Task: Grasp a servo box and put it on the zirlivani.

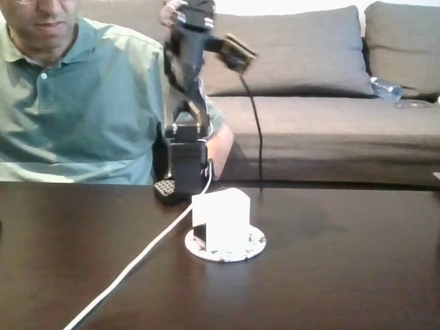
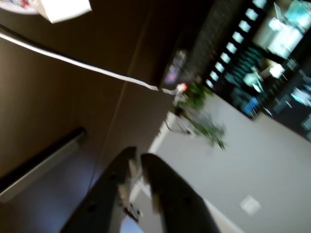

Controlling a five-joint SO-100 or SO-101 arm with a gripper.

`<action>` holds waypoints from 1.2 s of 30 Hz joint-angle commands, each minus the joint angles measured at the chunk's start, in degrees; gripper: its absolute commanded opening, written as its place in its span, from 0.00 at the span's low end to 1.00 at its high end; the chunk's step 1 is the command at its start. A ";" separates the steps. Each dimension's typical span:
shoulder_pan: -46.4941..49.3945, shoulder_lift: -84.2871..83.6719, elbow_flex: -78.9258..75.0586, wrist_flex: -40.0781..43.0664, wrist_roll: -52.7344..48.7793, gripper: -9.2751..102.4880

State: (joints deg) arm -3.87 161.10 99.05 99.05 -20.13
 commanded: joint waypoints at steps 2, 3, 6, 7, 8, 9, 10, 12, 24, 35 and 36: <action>4.75 12.66 18.11 -9.32 -0.97 0.09; 5.36 14.59 23.64 -12.66 -0.97 0.09; 5.80 19.42 40.87 -22.41 -0.97 0.08; 5.54 20.13 46.23 -25.14 -0.97 0.08; 5.27 20.21 51.15 -27.60 -0.79 0.08; 5.19 20.21 55.28 -29.79 -0.18 0.08; 5.10 20.21 58.89 -31.99 1.14 0.08; 5.10 20.21 64.25 -34.28 2.90 0.08; 5.80 21.09 70.40 -29.27 5.45 0.08; 4.83 21.09 70.31 -28.56 8.70 0.09; 4.75 21.09 70.31 -28.65 8.88 0.09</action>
State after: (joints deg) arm 1.23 182.02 169.72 70.14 -12.13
